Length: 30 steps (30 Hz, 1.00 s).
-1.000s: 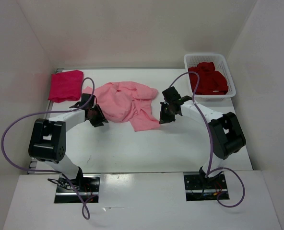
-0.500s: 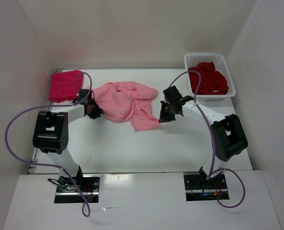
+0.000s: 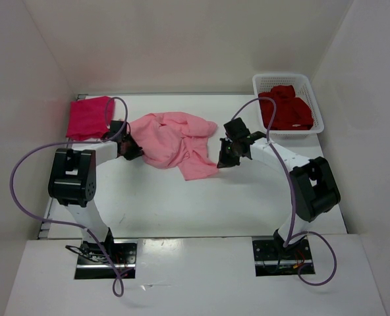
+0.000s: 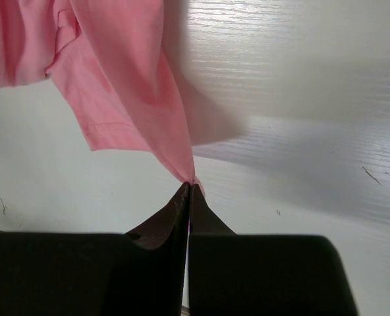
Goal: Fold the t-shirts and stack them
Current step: Flatten out the tshirt
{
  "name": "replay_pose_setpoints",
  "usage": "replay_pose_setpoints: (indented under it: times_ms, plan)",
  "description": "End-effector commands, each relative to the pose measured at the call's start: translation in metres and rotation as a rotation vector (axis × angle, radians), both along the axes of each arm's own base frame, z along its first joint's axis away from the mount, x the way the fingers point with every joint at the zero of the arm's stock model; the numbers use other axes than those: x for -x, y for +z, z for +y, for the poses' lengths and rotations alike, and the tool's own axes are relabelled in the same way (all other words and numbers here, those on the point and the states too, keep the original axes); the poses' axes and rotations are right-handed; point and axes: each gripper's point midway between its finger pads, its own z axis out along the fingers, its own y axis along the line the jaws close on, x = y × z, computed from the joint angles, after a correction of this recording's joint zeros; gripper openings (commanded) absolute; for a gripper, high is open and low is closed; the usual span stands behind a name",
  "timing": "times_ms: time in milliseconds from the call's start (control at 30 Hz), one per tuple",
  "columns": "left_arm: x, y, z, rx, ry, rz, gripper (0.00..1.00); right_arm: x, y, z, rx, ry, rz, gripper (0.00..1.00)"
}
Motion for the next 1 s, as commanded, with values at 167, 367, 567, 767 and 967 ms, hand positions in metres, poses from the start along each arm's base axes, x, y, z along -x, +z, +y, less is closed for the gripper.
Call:
replay_pose_setpoints:
  times_ms: [167, 367, 567, 767, 967]
  plan:
    - [0.008, 0.005, 0.007, -0.037, 0.011, 0.008, 0.04, -0.015, 0.021, 0.008, -0.037, -0.006, -0.077, 0.00]
    - [0.013, 0.042, 0.004, -0.020, 0.001, -0.043, 0.00, -0.023, 0.043, 0.010, -0.051, -0.011, -0.122, 0.00]
    - [0.056, 0.123, 0.003, -0.018, -0.036, -0.157, 0.00, -0.029, 0.124, 0.002, -0.089, -0.065, -0.278, 0.00]
    - [0.061, 0.238, 0.010, -0.062, -0.056, -0.357, 0.00, -0.029, 0.244, -0.016, -0.164, -0.146, -0.504, 0.00]
    - [0.053, 0.410, 0.029, -0.082, -0.022, -0.700, 0.00, 0.005, 0.399, -0.061, -0.269, -0.292, -0.841, 0.00]
